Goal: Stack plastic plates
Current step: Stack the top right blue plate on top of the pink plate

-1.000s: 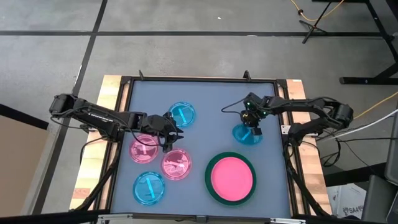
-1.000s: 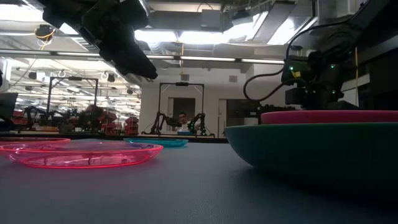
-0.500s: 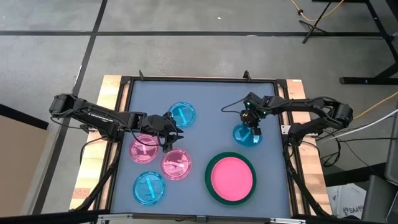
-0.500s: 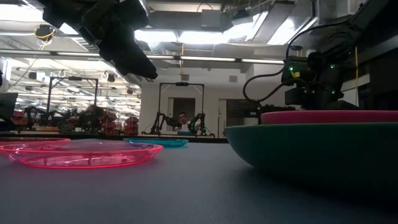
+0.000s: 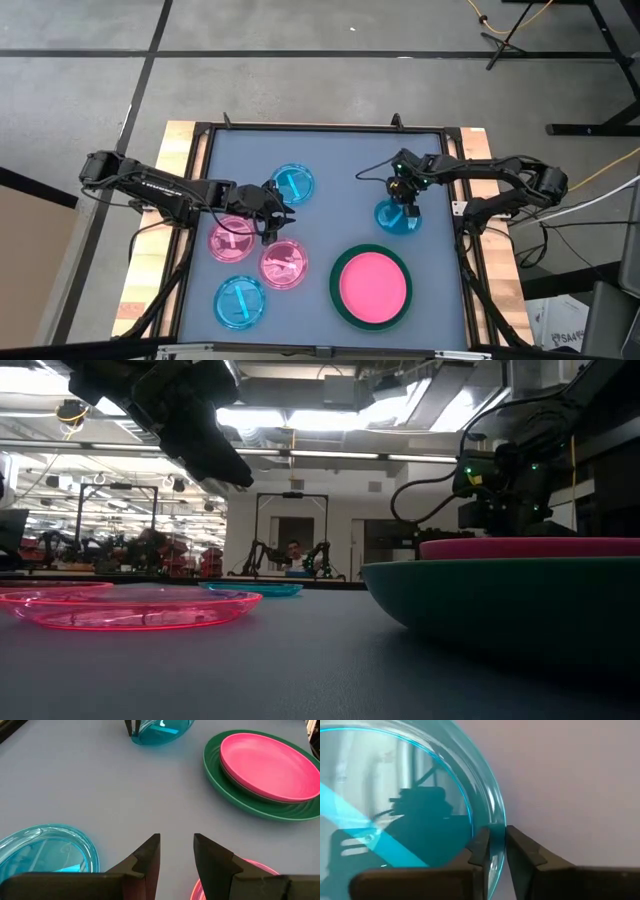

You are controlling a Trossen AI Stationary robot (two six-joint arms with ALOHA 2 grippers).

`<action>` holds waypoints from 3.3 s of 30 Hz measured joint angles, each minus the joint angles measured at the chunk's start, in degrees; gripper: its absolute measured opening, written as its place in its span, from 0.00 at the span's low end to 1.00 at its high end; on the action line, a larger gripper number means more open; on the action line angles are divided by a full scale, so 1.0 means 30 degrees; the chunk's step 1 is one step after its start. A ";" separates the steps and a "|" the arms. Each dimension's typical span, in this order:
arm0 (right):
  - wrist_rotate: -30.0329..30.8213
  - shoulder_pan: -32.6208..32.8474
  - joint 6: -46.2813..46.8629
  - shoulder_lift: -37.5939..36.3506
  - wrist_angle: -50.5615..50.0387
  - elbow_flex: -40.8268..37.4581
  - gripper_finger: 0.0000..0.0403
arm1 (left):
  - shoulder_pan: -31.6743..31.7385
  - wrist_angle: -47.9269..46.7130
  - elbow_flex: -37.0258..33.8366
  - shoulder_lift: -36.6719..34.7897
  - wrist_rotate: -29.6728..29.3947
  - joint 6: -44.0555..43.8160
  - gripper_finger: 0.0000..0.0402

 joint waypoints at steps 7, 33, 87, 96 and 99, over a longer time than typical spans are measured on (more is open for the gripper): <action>0.0073 -0.0007 0.0000 0.0000 0.0065 0.0000 0.01 | 0.0000 -0.0003 0.0000 0.0000 0.0000 0.0024 0.28; -0.0146 0.0036 -0.0124 0.0073 -0.0336 0.2012 0.00 | -0.0007 -0.0007 0.0000 0.0007 -0.0007 0.0036 0.28; -0.0689 0.0007 -0.0131 0.0007 -0.2908 0.9399 0.00 | -0.0007 -0.0007 0.0007 0.0007 -0.0089 0.0044 0.28; -0.1035 0.0022 -0.0131 0.0007 -0.3303 1.0013 0.00 | -0.0007 0.0000 0.0007 0.0007 -0.0095 0.0048 0.28; -0.1087 0.0022 -0.0109 0.0007 -0.3367 1.0025 0.00 | 0.0000 -0.0007 0.0007 0.0005 -0.0090 0.0049 0.28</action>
